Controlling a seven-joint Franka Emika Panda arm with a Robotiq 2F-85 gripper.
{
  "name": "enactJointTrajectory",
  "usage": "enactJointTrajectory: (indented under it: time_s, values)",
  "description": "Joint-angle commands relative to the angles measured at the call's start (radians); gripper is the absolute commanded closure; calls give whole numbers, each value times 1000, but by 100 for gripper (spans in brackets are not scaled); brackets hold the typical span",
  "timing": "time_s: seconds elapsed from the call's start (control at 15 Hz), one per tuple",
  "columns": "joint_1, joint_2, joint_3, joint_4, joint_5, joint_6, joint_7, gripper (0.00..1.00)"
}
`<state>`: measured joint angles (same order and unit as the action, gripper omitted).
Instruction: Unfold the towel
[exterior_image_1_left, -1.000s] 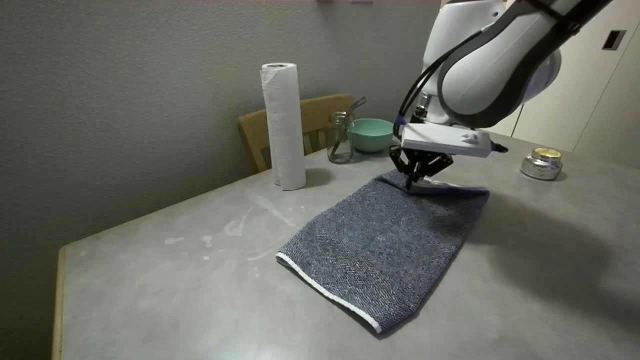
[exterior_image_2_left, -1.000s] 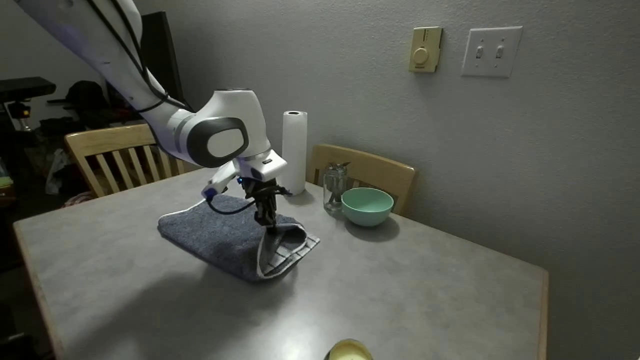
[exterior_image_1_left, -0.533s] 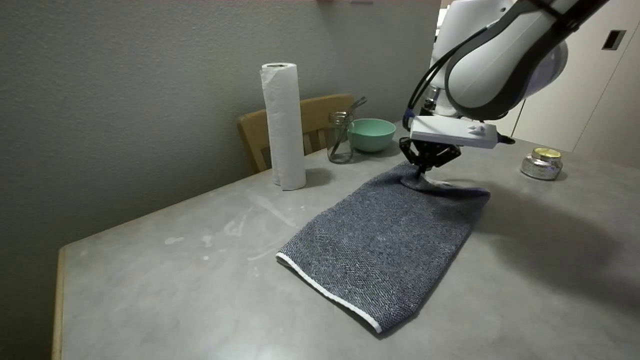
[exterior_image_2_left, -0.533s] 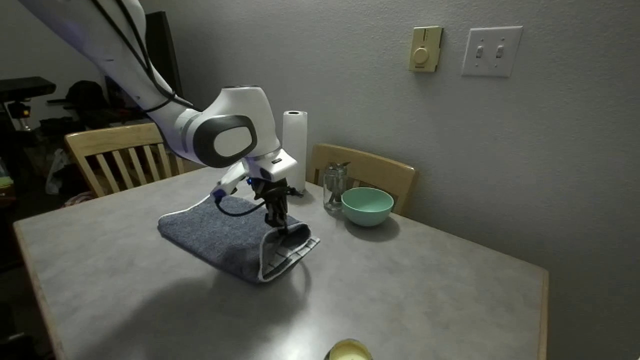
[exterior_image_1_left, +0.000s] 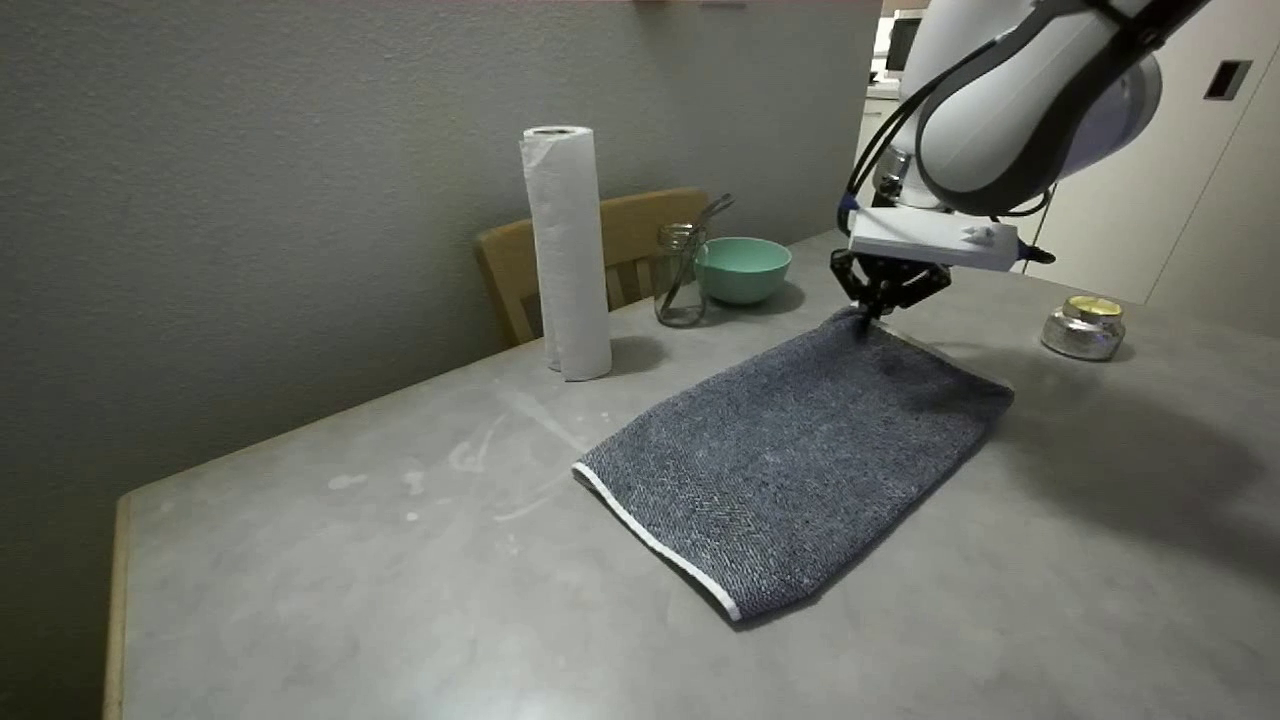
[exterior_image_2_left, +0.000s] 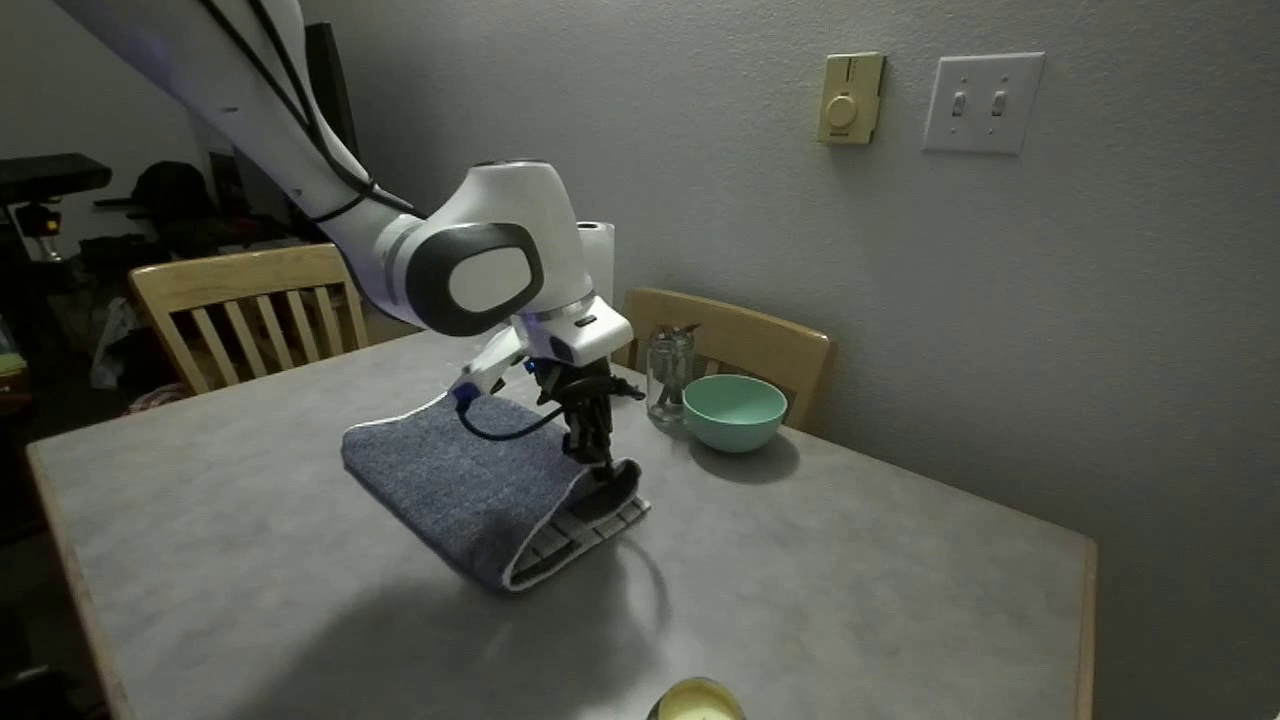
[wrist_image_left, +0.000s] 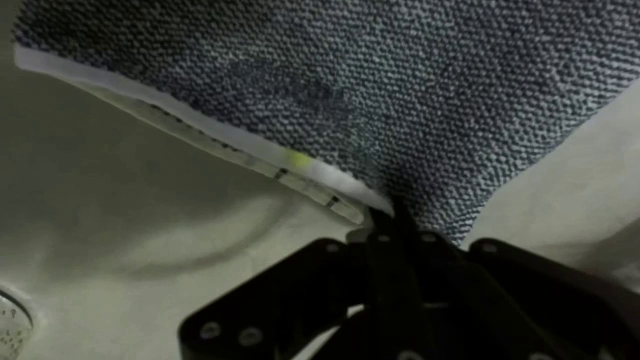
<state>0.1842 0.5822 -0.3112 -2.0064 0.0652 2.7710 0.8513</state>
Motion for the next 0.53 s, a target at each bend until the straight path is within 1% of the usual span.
enactJointTrajectory:
  time_s: [0.0, 0.27, 0.47]
  values:
    - [-27, 18, 29, 20, -9, -6, -13, 69]
    - [-13, 19, 48, 15, -12, 5, -16, 41]
    - [41, -6, 44, -5, -46, 18, -1, 19]
